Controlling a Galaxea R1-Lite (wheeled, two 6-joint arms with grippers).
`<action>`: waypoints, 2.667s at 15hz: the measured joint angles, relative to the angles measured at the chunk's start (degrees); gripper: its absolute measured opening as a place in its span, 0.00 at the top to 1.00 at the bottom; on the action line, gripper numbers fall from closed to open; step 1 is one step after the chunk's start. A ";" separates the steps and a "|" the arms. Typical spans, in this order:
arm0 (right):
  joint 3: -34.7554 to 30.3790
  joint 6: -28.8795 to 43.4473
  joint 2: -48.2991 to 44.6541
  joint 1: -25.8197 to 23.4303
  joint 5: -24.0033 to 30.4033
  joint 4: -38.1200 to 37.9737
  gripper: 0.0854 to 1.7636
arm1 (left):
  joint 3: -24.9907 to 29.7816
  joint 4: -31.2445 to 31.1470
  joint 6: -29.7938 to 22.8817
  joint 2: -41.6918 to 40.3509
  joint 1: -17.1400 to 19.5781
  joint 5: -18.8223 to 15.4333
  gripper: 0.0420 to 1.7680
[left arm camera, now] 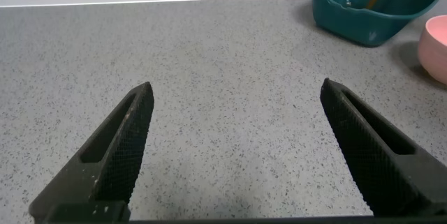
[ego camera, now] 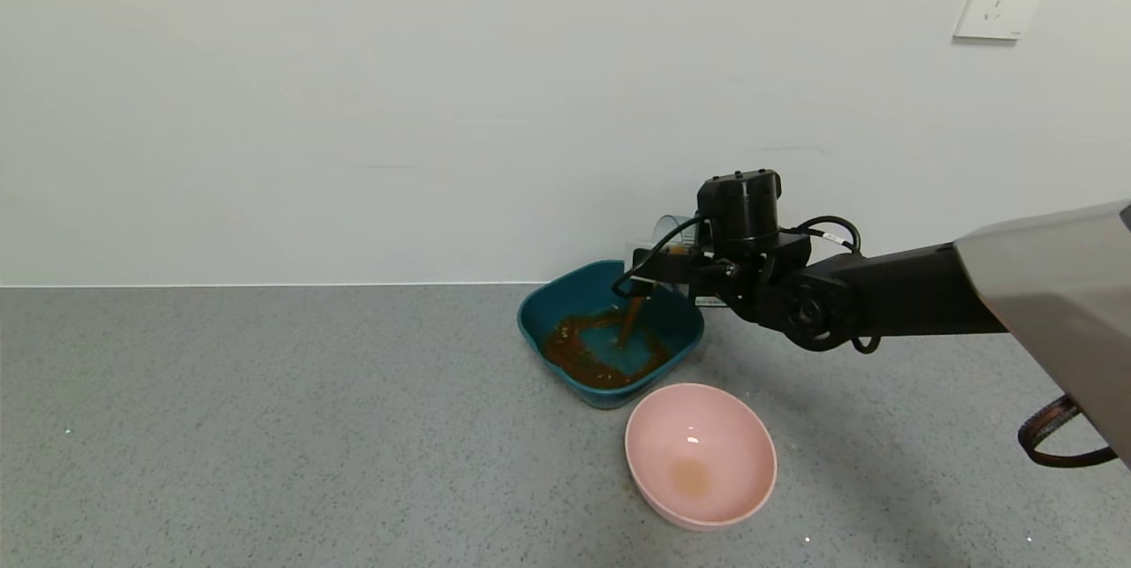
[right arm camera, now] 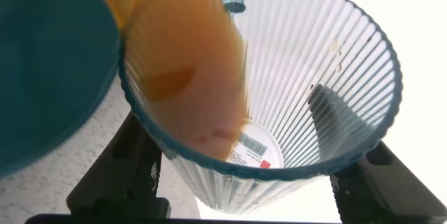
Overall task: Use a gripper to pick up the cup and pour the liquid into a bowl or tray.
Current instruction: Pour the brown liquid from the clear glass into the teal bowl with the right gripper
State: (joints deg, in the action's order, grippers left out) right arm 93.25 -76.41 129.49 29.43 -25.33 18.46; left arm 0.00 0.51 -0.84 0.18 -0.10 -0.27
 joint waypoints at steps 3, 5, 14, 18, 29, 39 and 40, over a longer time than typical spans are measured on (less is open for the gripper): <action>0.00 -2.69 -0.22 0.17 -0.05 0.00 0.25 | 0.00 0.00 -0.01 0.00 0.00 -0.02 0.03; 0.00 -4.95 -0.27 0.17 -0.11 -0.05 0.25 | 0.00 0.00 -0.01 0.00 0.00 0.00 0.03; -0.09 -13.86 -0.68 1.39 -1.82 -0.24 0.25 | 0.00 0.00 -0.01 0.00 0.00 -0.02 0.03; -0.02 -18.63 -0.71 2.02 -3.50 -0.10 0.25 | 0.00 0.00 -0.01 0.00 0.00 -0.02 0.03; 0.00 -25.47 -0.71 3.78 -7.17 0.34 0.25 | 0.00 0.00 -0.01 0.00 0.00 -0.02 0.03; -0.72 -12.81 -0.94 4.17 -6.78 -0.21 0.25 | 0.00 0.00 -0.01 0.00 0.00 0.00 0.03; -0.72 -9.23 -1.04 4.17 -6.61 -0.57 0.25 | 0.00 0.00 -0.01 0.00 0.00 -0.04 0.03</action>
State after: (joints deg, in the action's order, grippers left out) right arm 92.53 -85.64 128.45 33.60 -31.94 17.88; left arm 0.00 0.51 -0.85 0.18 -0.10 -0.30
